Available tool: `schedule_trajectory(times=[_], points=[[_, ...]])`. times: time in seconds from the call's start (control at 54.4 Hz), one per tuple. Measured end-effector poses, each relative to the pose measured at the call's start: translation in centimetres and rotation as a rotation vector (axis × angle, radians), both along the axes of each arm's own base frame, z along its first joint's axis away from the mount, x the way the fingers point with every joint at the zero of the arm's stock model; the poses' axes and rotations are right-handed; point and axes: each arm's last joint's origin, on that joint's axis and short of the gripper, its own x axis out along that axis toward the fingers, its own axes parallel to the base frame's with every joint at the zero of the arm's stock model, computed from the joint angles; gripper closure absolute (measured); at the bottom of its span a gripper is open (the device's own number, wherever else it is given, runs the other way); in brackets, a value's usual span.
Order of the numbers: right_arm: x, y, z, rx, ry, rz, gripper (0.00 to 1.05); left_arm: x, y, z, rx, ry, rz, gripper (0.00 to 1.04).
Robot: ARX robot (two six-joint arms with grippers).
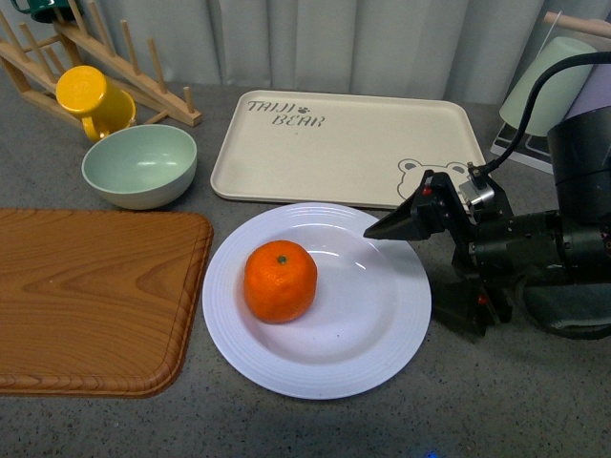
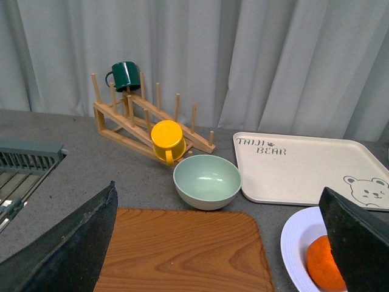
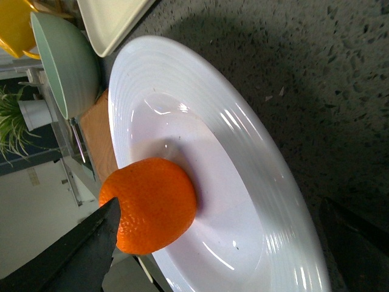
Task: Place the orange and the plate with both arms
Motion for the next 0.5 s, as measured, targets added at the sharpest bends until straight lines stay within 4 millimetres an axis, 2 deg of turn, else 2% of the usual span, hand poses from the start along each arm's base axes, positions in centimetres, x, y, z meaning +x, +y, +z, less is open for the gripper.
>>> schedule_trajectory(times=[0.404,0.496], points=[[1.1,1.6,-0.4,-0.001,0.01,0.016,0.09,0.0,0.0,0.0,0.0,0.0,0.0,0.06],[1.0,1.6,-0.7,-0.011,0.014,0.009,0.19,0.0,0.0,0.0,0.0,0.0,0.0,0.06]])
